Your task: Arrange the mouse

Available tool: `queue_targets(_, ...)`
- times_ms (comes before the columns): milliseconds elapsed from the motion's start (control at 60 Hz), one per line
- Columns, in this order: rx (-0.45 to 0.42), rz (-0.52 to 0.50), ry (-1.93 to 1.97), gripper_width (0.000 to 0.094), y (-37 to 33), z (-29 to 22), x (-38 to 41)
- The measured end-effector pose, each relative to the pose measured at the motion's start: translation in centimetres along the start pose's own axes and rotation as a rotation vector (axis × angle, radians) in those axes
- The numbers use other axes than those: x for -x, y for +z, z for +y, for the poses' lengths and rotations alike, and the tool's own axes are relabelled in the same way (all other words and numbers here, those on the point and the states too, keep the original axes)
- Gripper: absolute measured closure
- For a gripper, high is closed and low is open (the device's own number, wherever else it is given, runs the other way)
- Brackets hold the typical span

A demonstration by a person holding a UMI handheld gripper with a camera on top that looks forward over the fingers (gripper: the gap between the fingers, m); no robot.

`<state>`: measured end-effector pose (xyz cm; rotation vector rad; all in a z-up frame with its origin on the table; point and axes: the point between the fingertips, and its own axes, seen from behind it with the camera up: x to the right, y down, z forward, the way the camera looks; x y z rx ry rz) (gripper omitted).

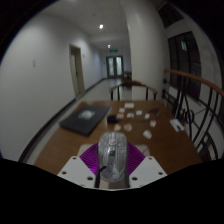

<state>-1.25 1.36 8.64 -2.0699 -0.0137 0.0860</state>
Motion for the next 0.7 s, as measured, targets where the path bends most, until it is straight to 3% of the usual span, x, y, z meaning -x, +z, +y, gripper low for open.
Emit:
queue_targets(167, 0.158, 0.076, -0.036, 0.06, 3.8, 8.6, 0.5)
queue_targets(300, 0.183, 0.057, -0.034, 0.0438, 4.1, 9.3, 0.2)
queue_targets(333, 0.2, 0.046, -0.046, 0.0393, 4.0, 9.4, 0.1)
queue_targets(433, 0.228, -0.037, -0.104, 0.0132, 2.1, 9.3, 0.8)
queue_targets(450, 0.22, -0.05, -0.112, 0.0048, 1.7, 9.1, 0.9)
queue_targets(500, 0.206, -0.072, -0.12, 0.01, -0.1, 8.5, 0.7)
queue_targets(700, 0.178, -0.165, -0.125, 0.0087, -8.7, 8.1, -2.7)
